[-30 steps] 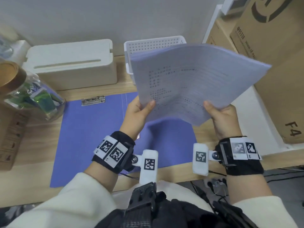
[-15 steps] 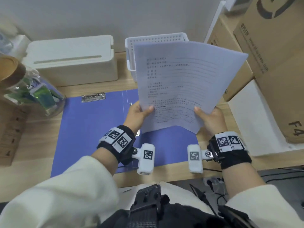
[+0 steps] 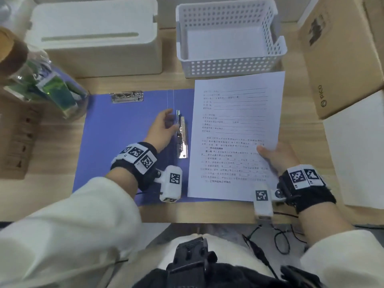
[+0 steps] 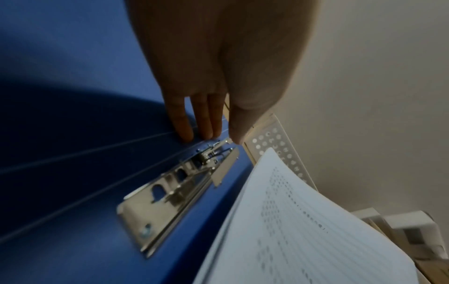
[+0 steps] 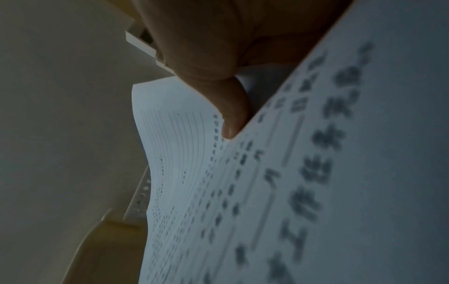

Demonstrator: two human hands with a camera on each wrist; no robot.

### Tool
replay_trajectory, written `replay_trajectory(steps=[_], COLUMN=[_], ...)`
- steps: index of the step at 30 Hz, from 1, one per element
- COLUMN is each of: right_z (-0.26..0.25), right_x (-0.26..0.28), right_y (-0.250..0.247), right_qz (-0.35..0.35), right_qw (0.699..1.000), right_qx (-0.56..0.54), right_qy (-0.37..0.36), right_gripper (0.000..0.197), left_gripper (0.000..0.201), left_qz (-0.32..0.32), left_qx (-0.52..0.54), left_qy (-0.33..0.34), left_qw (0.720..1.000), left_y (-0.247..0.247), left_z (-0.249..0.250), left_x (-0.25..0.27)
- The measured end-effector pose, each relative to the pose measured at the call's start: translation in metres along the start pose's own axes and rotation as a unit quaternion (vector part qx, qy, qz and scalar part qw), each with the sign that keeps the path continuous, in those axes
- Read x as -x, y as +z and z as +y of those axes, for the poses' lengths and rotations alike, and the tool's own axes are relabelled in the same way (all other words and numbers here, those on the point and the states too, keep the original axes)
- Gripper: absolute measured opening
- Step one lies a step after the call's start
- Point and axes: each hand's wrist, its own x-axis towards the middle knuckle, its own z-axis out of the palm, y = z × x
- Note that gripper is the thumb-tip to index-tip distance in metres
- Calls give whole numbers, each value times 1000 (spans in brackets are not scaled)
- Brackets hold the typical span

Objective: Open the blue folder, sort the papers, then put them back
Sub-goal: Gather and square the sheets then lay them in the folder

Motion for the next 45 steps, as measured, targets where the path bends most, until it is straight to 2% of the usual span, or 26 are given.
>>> replay_trajectory(steps=[3, 8, 12, 20, 24, 30, 32, 33, 34, 36, 37, 40, 45], right_z=[-5, -10, -13, -12, -12, -12, -12, -12, -12, -11, -11, -9, -8], right_x=[-9, -18, -19, -19, -17, -15, -14, -15, -15, -17, -17, -18, -19], right_y=[6, 13, 20, 27, 27, 24, 24, 24, 25, 25, 25, 26, 26], right_qz=[-17, -21, -25, -8, -10, -16, -14, -15, -16, -13, -11, -11, -3], right_qw=[999, 997, 996, 996, 995, 993, 993, 993, 993, 992, 991, 991, 991], right_qx=[33, 73, 80, 81, 94, 109, 111, 110, 110, 118, 125, 124, 120], right_qy=[20, 1, -14, -26, -31, -40, -41, -41, -42, -47, -50, -57, -63], right_gripper=[33, 29, 28, 30, 31, 32, 33, 33, 33, 32, 32, 31, 32], left_gripper=[51, 23, 15, 23, 18, 16, 16, 32, 57, 105, 120, 140, 145], left_qz=[-35, 24, 15, -30, -56, -63, -84, -99, -114, -122, -122, -129, -89], left_qx=[40, 25, 84, 173, 200, 196, 156, 99, 15, -158, -212, -290, -354], left_qy=[-29, 23, 6, -10, -30, -29, -9, -1, 2, -25, -49, -97, -95], left_qw=[998, 999, 996, 984, 978, 978, 984, 990, 993, 980, 968, 943, 926], left_y=[3, 2, -6, -10, -12, -16, -17, -19, -21, -24, -25, -19, -6], left_z=[9, 16, 11, 12, 8, 6, 9, 8, 6, 3, 2, -1, -14], left_x=[-17, -22, -13, 0, 2, 7, 11, 11, 10, 10, 10, 10, 11])
